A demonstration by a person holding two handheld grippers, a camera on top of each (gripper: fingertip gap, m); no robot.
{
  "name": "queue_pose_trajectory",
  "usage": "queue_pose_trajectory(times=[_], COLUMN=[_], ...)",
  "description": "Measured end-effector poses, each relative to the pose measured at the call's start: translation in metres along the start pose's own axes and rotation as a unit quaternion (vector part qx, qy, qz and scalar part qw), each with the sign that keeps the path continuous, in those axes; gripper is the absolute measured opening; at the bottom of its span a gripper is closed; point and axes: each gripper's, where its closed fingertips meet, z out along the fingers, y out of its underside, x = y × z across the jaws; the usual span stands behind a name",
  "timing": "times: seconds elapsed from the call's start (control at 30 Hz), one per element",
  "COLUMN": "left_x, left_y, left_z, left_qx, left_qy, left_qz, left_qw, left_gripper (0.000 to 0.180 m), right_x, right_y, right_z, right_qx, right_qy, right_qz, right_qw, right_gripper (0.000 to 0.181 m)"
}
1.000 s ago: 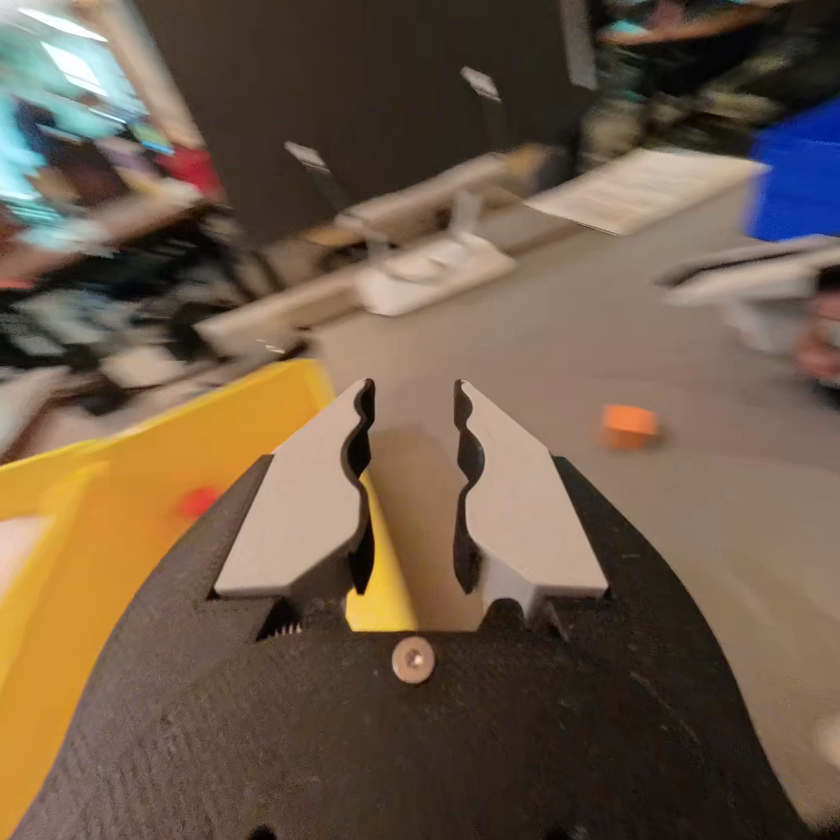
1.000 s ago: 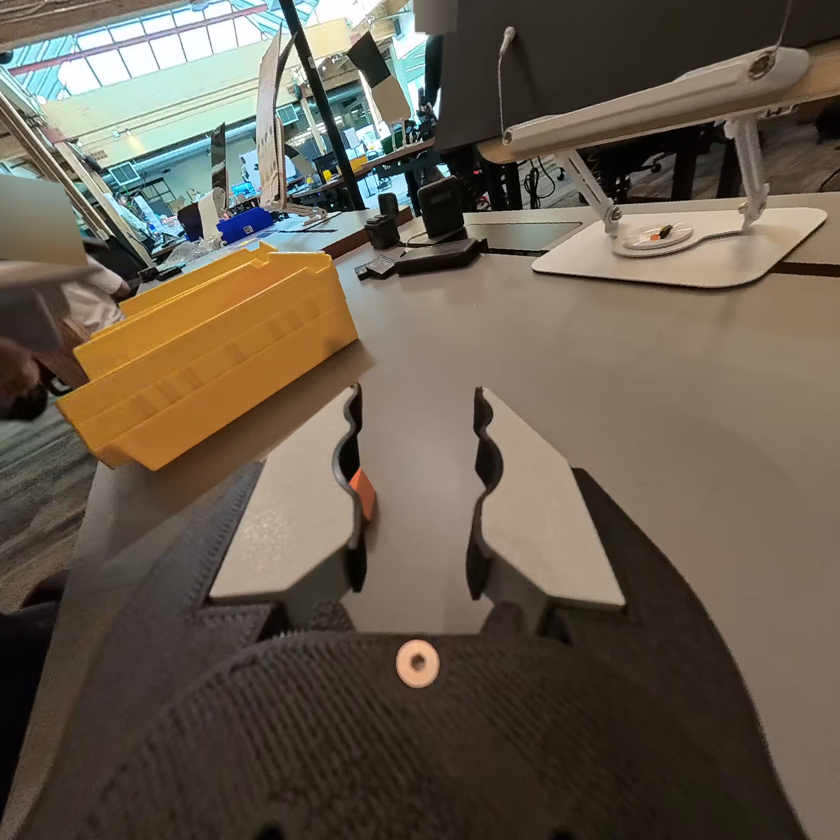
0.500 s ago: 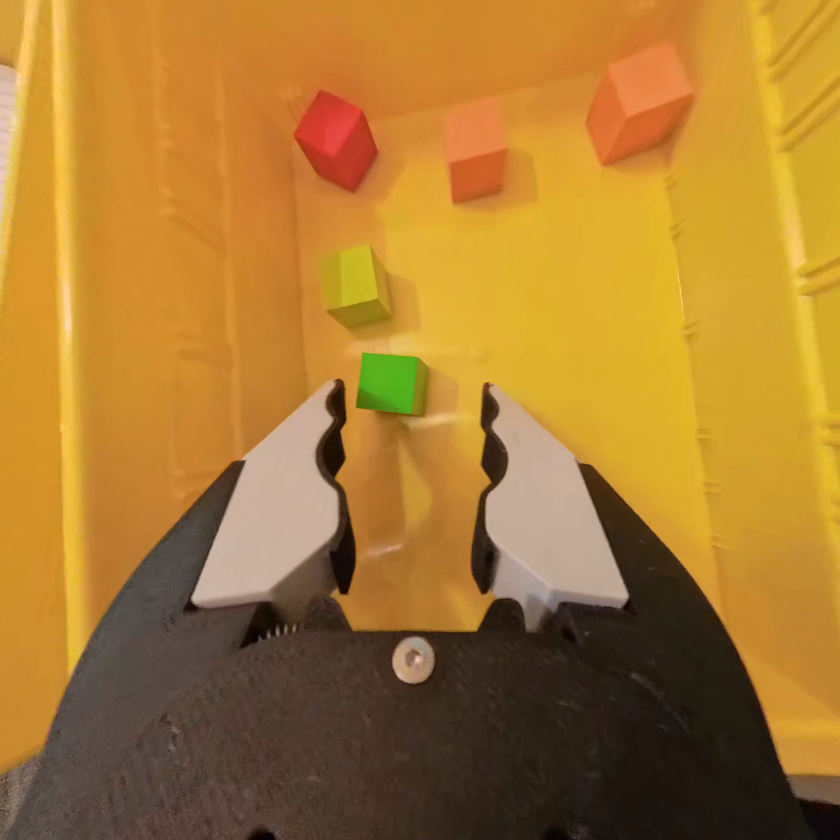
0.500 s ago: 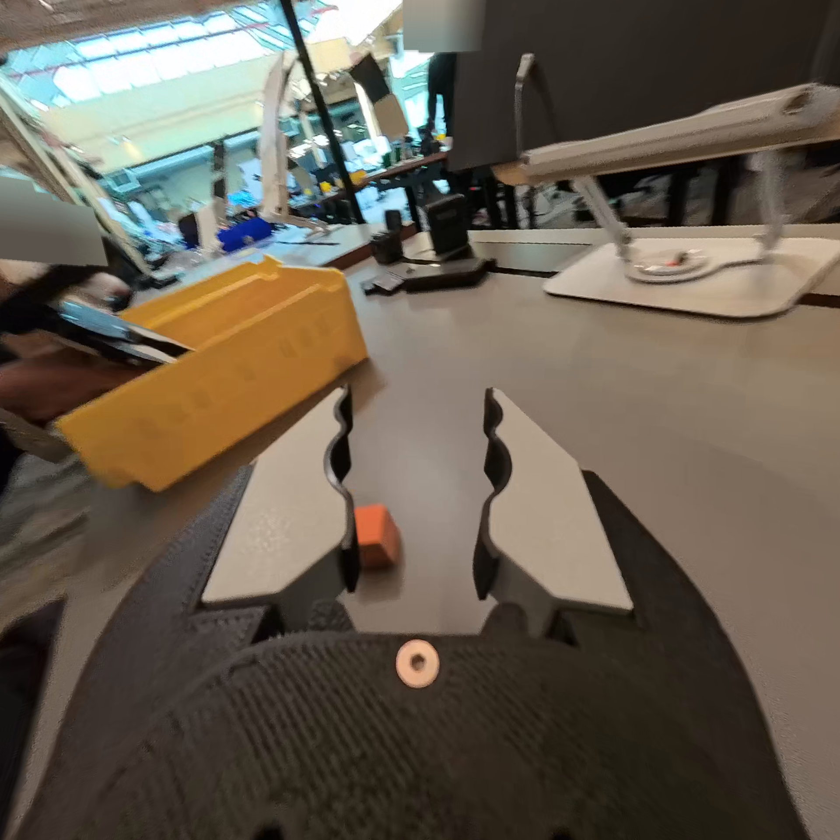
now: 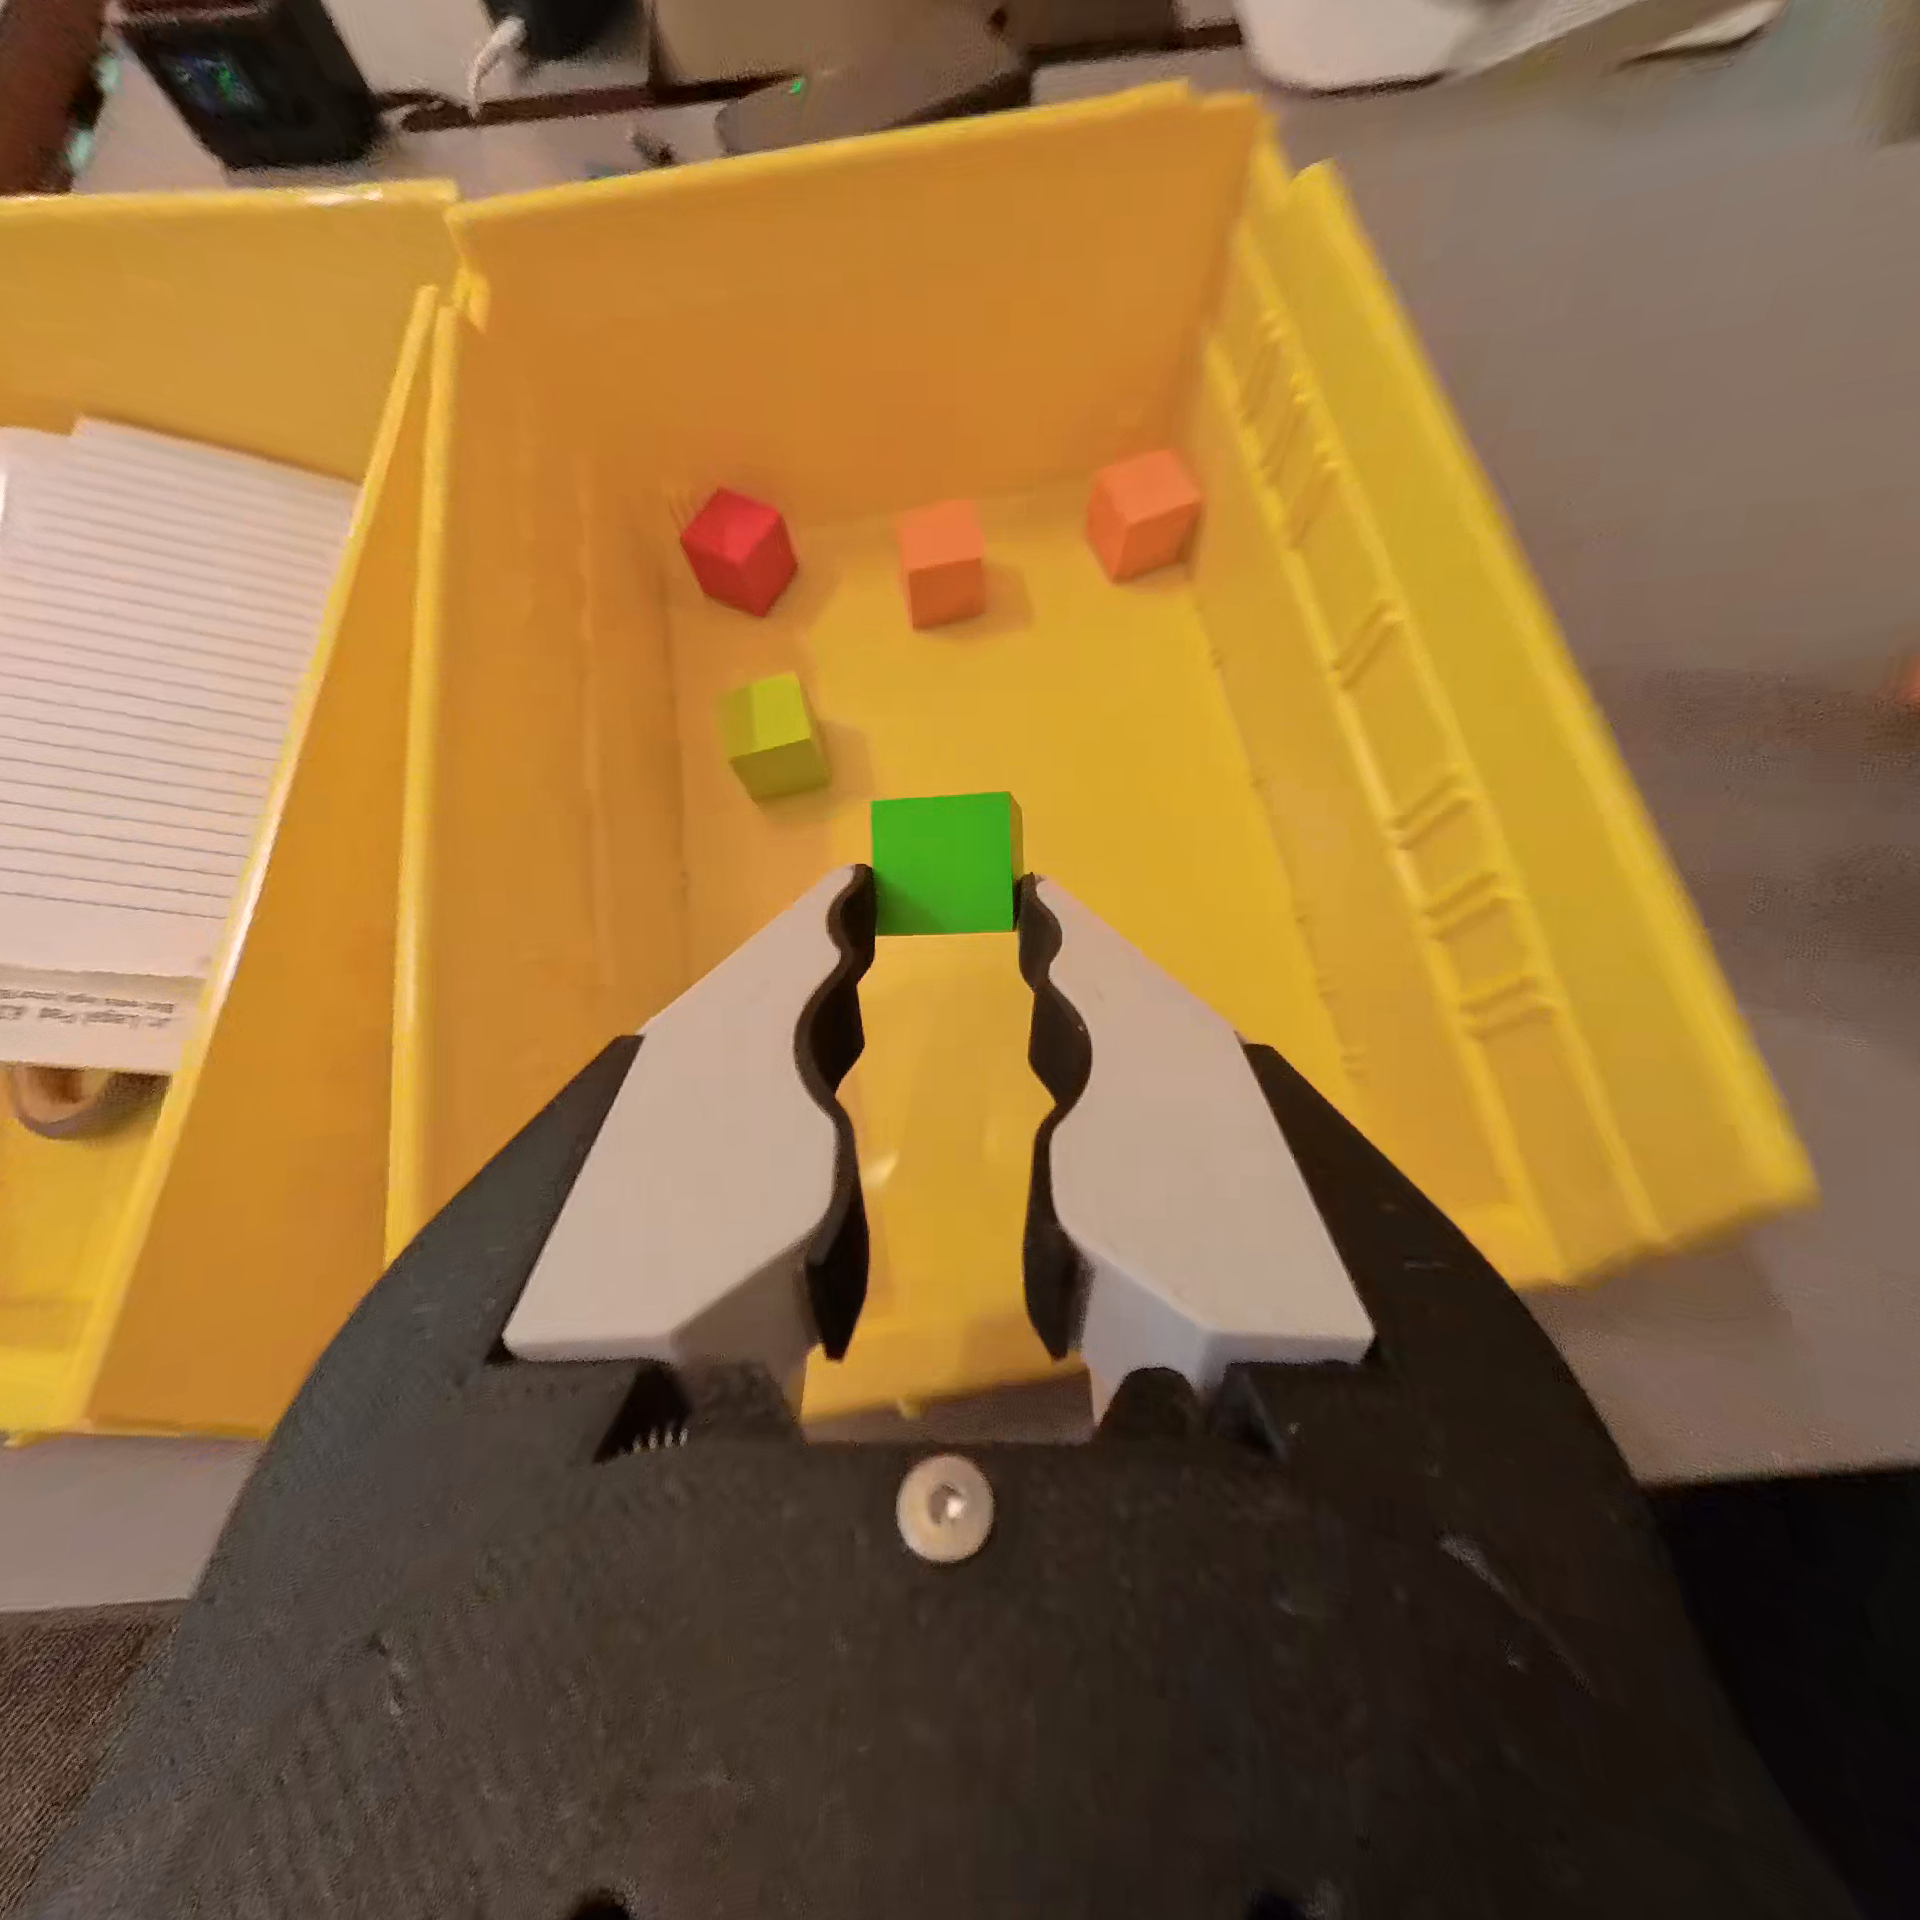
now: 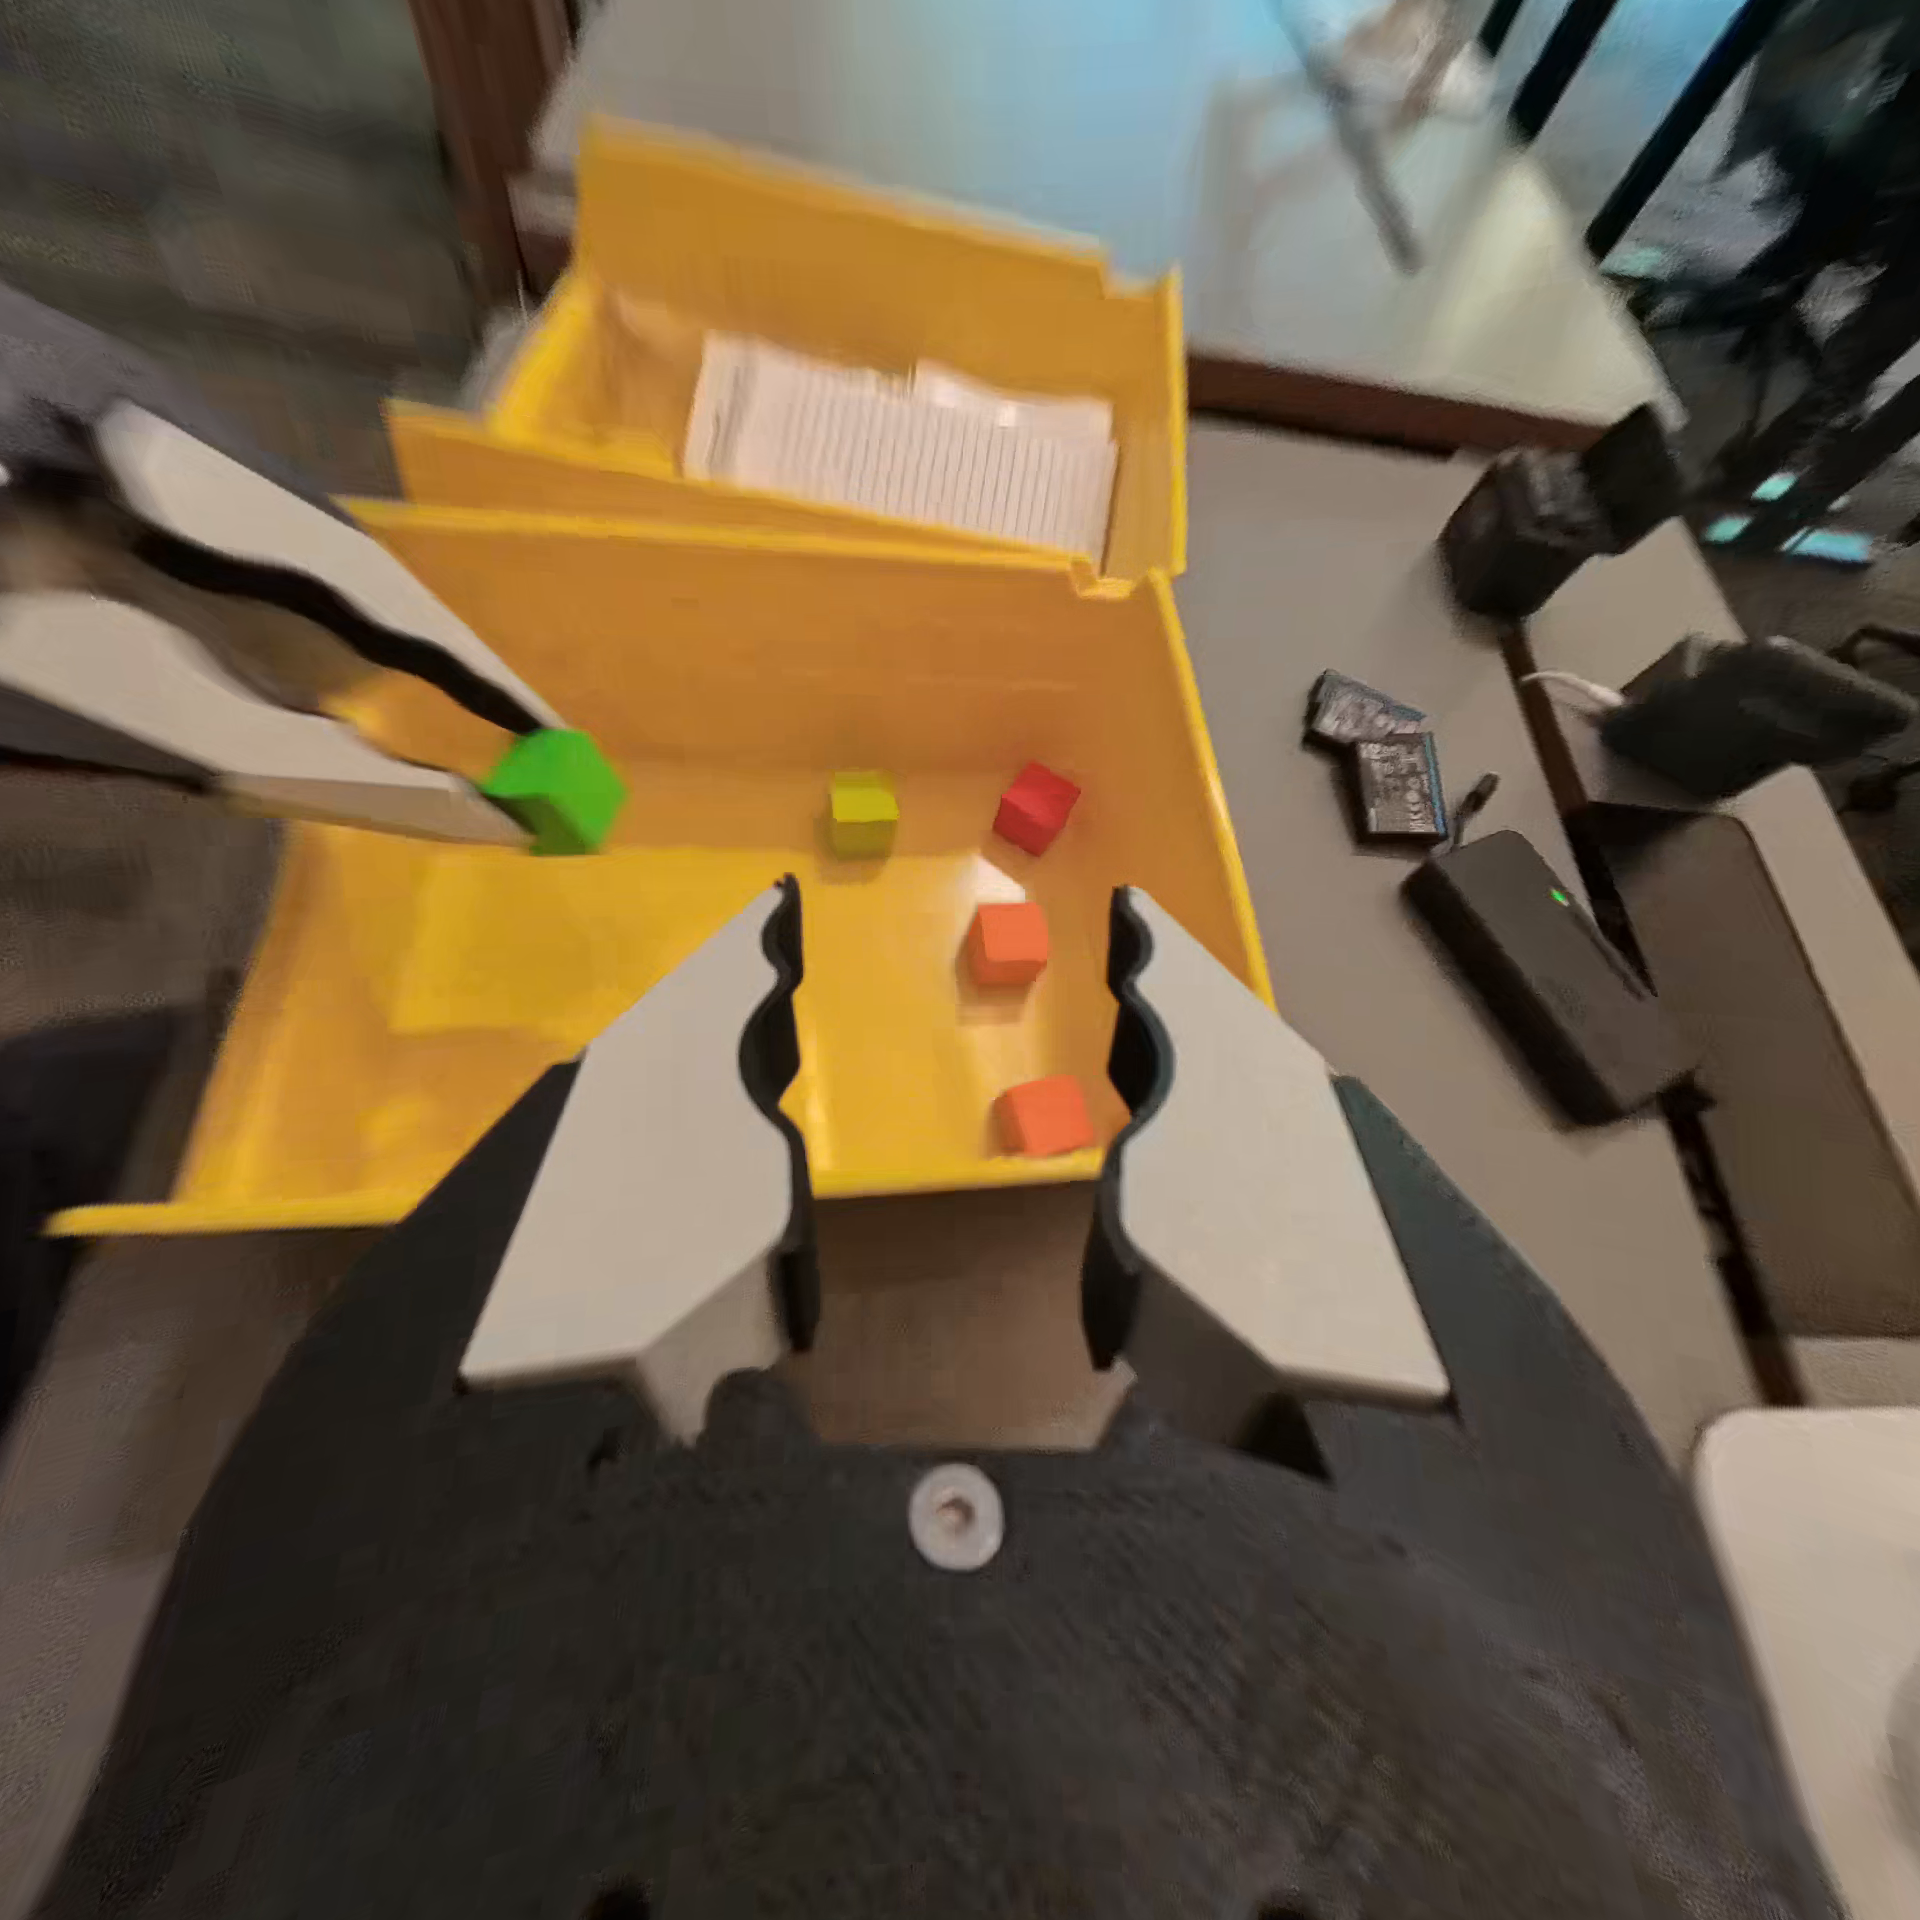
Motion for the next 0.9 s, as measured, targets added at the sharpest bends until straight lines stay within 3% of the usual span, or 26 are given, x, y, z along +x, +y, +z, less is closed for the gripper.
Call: queue_pose_trajectory(times=[0.2, 0.4, 0.47, 0.5, 0.6, 0.77, 0.9], left_x=[0.04, 0.054, 0.06, 0.064, 0.083, 0.136, 0.201], left_y=[0.008, 0.002, -0.002, -0.003, -0.006, -0.016, -0.02], left_z=[-0.03, -0.05, -0.055, -0.058, -0.068, -0.091, -0.093], left_qx=[0.038, 0.072, 0.082, 0.085, 0.092, 0.127, 0.115], left_qy=[0.099, 0.144, 0.162, 0.171, 0.194, 0.27, 0.358], left_qz=[-0.012, -0.02, -0.023, -0.022, -0.009, 0.025, 0.056], left_qw=[0.994, 0.987, 0.983, 0.981, 0.977, 0.954, 0.925], left_gripper=[0.024, 0.024, 0.024, 0.024, 0.024, 0.024, 0.024], right_x=[0.01, 0.011, 0.013, 0.017, 0.015, 0.014, 0.018], right_y=[0.04, 0.098, 0.111, 0.112, 0.095, 0.037, 0.045], right_z=[0.102, 0.13, 0.133, 0.135, 0.124, 0.038, -0.064], right_qx=[-0.27, -0.44, -0.468, -0.468, -0.427, -0.247, -0.124], right_qy=[-0.098, -0.1, -0.084, -0.072, -0.075, -0.051, 0.001], right_qz=[-0.082, -0.108, -0.118, -0.127, -0.115, -0.056, -0.02], right_qw=[0.954, 0.886, 0.872, 0.872, 0.894, 0.966, 0.992], right_gripper=[0.048, 0.055, 0.04, 0.026, 0.026, 0.026, 0.026])
